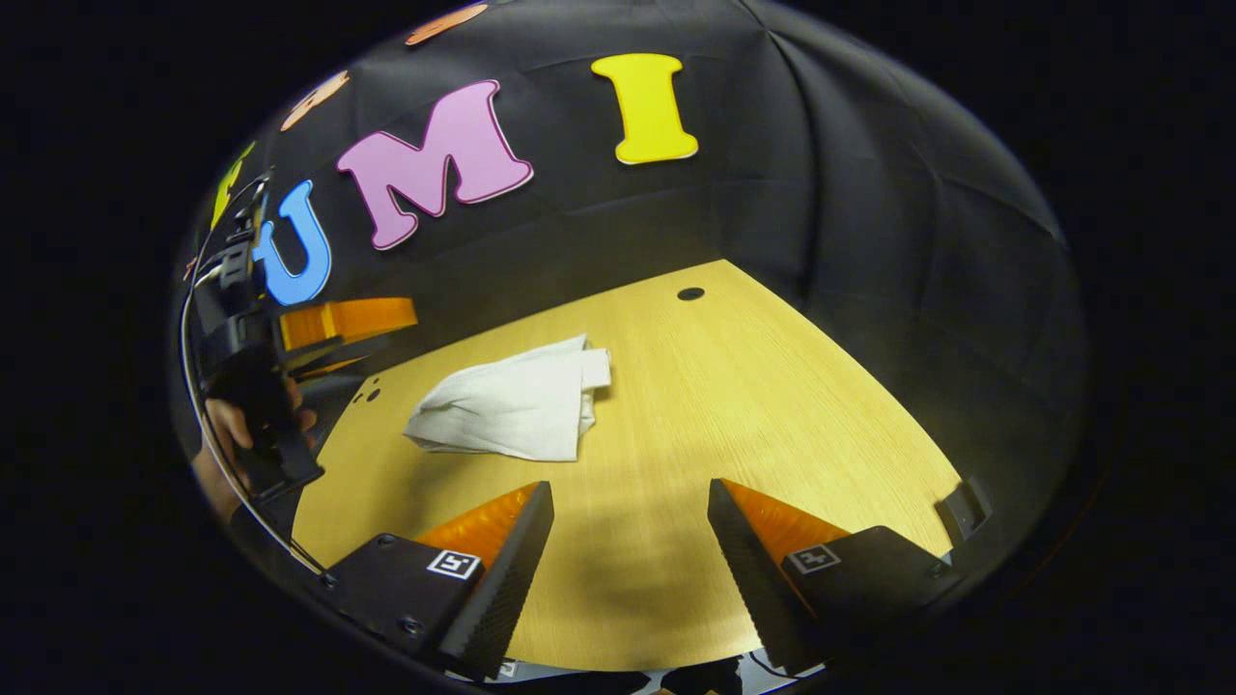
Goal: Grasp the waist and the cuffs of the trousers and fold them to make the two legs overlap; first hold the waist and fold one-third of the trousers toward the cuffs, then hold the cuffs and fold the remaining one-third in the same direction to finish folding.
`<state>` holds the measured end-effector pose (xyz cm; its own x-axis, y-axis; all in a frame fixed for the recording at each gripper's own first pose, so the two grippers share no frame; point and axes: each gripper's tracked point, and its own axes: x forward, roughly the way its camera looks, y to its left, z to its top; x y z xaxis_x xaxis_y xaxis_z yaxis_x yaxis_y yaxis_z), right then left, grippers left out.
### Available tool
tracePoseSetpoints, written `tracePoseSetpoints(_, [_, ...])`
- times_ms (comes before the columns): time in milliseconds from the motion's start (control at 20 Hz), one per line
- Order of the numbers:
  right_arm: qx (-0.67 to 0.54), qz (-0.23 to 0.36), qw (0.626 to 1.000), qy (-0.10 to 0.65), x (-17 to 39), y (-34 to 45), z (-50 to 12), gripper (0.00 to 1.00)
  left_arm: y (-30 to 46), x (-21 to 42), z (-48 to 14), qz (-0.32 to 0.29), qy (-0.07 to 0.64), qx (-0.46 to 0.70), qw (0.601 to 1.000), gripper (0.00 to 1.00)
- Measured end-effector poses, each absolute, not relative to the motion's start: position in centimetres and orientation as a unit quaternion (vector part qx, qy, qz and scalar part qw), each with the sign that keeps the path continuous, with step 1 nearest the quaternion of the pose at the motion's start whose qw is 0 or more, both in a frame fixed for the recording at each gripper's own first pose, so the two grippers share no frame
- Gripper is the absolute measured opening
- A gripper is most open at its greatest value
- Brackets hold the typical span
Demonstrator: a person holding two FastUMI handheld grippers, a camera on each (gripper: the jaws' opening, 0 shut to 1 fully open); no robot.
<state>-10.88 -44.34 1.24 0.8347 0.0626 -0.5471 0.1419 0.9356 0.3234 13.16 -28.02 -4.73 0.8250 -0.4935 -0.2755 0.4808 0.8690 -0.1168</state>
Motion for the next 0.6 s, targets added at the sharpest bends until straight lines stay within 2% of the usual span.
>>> tracePoseSetpoints(350, [0.14,0.028,0.954,0.263,-11.3,-40.3,5.1,0.98,-14.0,7.2,-1.2,-0.131,0.097,-0.03,0.986,0.96])
tracePoseSetpoints(600, [0.113,0.046,0.963,0.24,-13.7,-36.9,7.7,0.98,-5.3,1.8,-2.0,-0.058,0.081,-0.043,0.994,0.96])
